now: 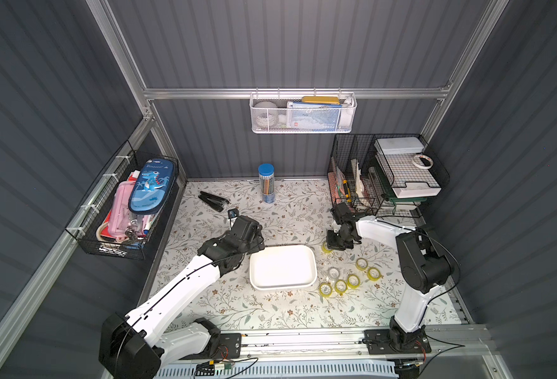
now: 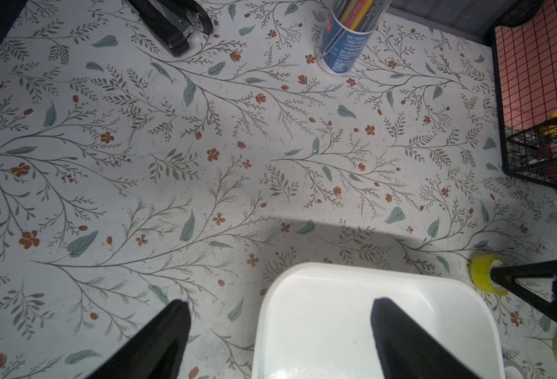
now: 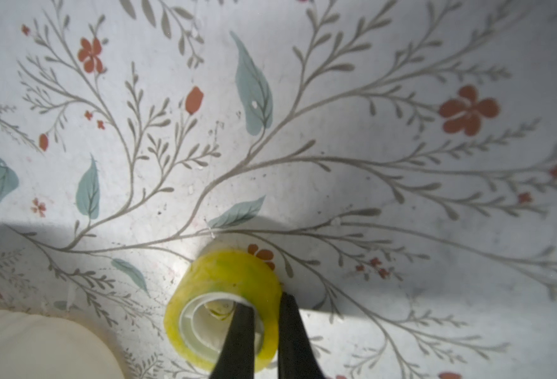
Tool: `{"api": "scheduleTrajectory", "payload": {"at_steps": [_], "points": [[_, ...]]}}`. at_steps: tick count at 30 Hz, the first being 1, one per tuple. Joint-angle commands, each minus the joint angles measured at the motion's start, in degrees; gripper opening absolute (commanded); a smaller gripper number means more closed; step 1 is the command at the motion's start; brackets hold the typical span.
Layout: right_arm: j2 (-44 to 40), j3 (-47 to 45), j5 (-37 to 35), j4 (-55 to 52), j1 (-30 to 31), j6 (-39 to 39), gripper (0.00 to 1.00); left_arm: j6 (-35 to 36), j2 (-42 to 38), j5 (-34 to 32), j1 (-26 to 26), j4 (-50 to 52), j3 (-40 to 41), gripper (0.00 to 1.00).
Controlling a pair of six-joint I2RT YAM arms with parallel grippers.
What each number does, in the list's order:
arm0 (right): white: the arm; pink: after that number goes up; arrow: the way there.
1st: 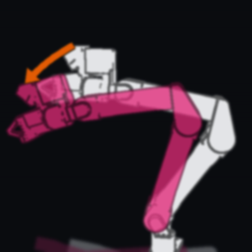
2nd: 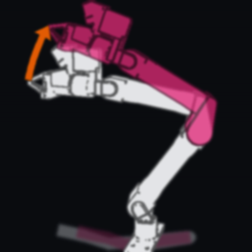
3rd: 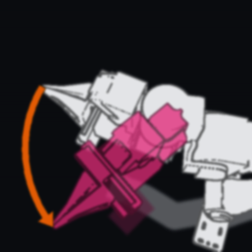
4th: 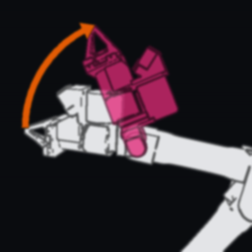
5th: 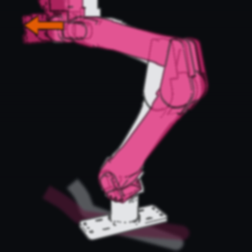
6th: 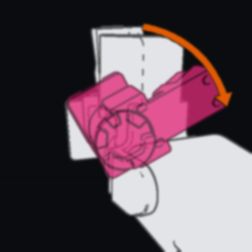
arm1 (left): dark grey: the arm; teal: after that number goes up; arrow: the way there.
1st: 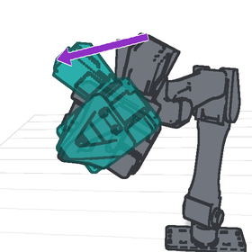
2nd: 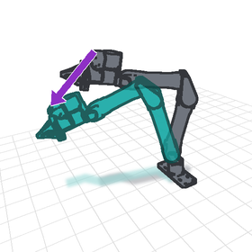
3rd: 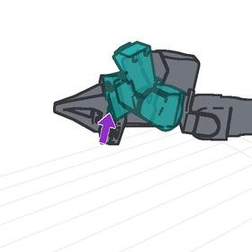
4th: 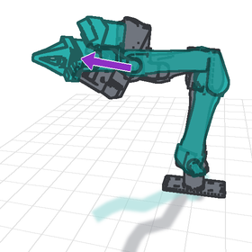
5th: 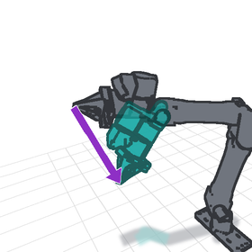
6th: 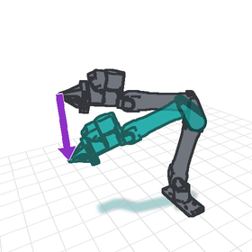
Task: Put the transparent tape into the storage box
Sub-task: Pick up the tape at the center of the board, then place the tape in the storage box.
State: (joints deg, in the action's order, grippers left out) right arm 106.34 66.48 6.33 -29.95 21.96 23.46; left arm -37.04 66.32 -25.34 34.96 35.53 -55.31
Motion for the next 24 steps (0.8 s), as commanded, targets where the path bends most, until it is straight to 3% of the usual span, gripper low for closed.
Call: {"api": "scheduleTrajectory", "payload": {"at_steps": [1,12,24], "points": [[0.95,0.80,-1.69,-2.13,0.43,-0.73,0.00,2.13,-0.10,-0.05,0.28,-0.91,0.97,0.92],[-7.38,11.48,-6.81,-12.63,4.96,-4.13,0.00,4.09,-0.38,0.03,0.28,-0.71,-1.30,0.93],[-3.32,19.99,-2.34,-22.15,20.69,-10.85,0.00,2.50,-1.41,-2.97,0.28,2.63,-4.80,0.93]]}}
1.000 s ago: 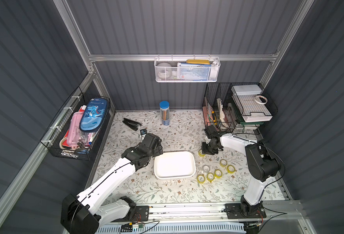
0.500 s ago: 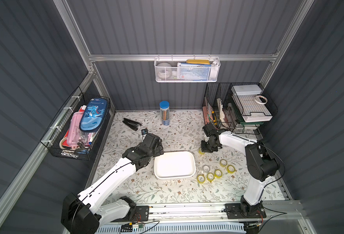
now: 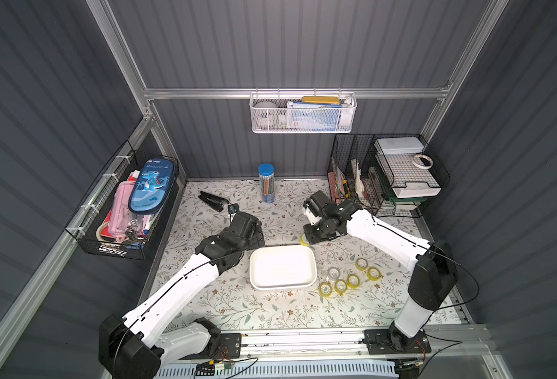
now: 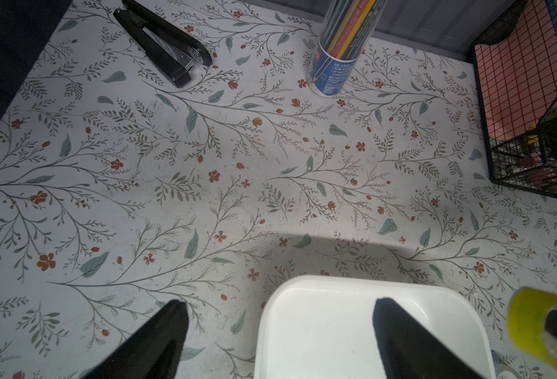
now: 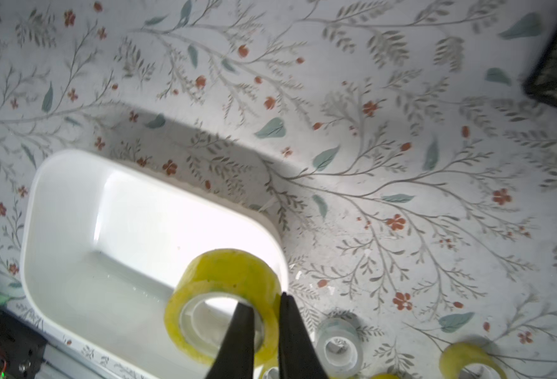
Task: Put the transparent tape into the storage box
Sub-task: Place the tape in the storage box.
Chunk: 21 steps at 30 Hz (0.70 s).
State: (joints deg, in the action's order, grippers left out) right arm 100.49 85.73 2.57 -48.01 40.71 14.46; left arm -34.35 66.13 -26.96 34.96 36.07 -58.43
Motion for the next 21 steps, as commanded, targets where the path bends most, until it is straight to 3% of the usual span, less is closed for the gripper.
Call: {"api": "scheduleTrajectory", "payload": {"at_steps": [1,21], "points": [[3.42,0.49,1.66,-3.86,2.78,-1.68,0.00,-0.24,-1.38,-1.35,0.28,2.07,-1.60,0.93],[13.92,-4.25,-6.75,5.61,5.26,1.00,0.00,-0.70,-0.71,-0.49,0.28,2.87,-1.03,0.94]]}}
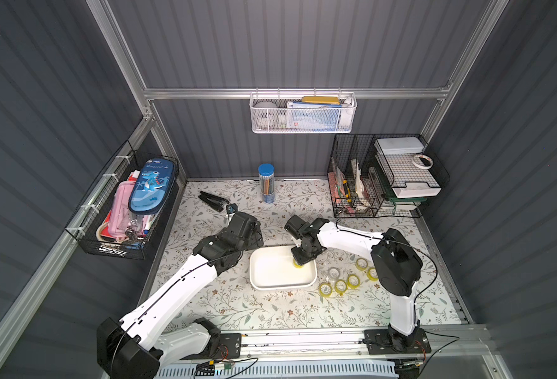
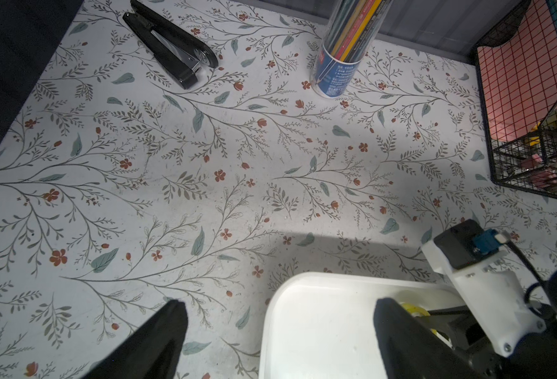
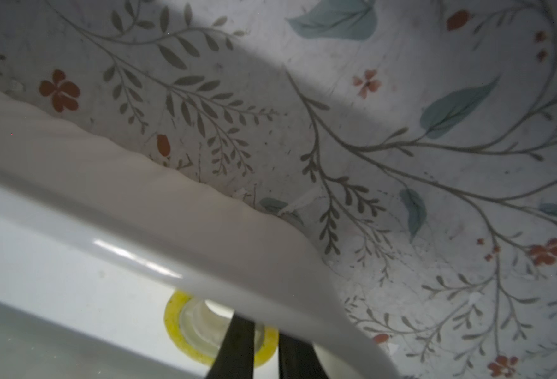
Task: Put the transparent tape into the storage box
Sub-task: Place the tape in the storage box.
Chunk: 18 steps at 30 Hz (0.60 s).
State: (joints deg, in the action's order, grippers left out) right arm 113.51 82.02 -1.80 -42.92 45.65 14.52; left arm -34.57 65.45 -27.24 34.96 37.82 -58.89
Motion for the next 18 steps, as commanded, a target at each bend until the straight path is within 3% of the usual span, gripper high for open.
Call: {"api": "scheduleTrajectory", "payload": {"at_steps": [1,12,18], "points": [[1.13,-0.37,-2.29,0.40,0.32,0.86,0.00,-0.50,0.03,-0.09,0.28,1.03,-0.45,0.94],[0.63,0.42,-1.30,-0.40,0.32,0.86,0.23,0.02,0.36,0.57,0.28,0.11,-0.15,0.95],[-0.04,1.39,-1.06,-0.50,0.32,0.80,0.26,0.09,0.00,0.50,0.28,-0.24,0.14,0.96]]}}
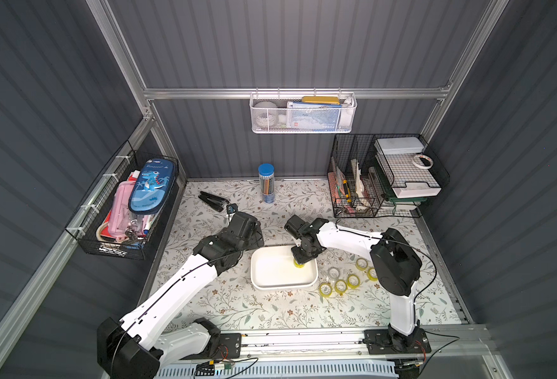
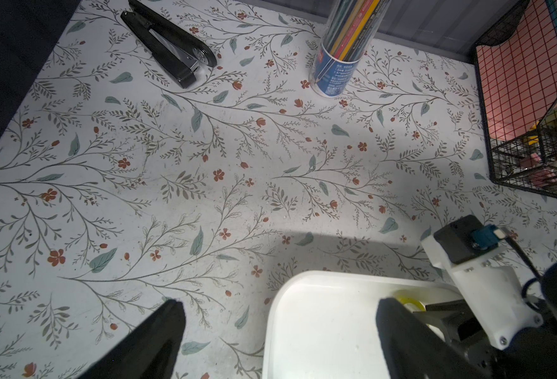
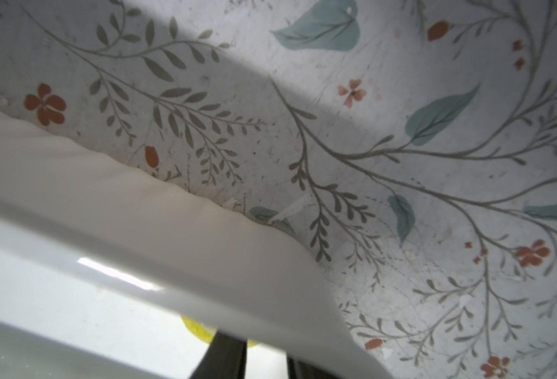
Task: Put the transparent tape into the storage box
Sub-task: Place the tape in the storage box.
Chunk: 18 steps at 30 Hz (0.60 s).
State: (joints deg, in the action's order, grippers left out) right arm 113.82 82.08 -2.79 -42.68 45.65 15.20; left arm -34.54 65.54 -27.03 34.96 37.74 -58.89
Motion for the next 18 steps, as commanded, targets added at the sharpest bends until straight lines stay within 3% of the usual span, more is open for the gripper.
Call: {"api": "scheduleTrajectory", "payload": {"at_steps": [1,11,18], "points": [[-0.51,1.57,-0.03,-0.93,0.32,0.09,0.26,0.02,-0.18,0.22,0.28,-0.24,0.21,0.97],[-9.09,5.28,-5.77,-7.00,-0.79,1.56,0.27,2.05,-1.38,-0.40,0.28,-1.07,-0.12,0.98],[-21.12,-0.54,-4.87,-12.66,-9.87,7.45,0.32,6.44,2.21,3.30,0.29,-3.96,-1.87,0.99]]}}
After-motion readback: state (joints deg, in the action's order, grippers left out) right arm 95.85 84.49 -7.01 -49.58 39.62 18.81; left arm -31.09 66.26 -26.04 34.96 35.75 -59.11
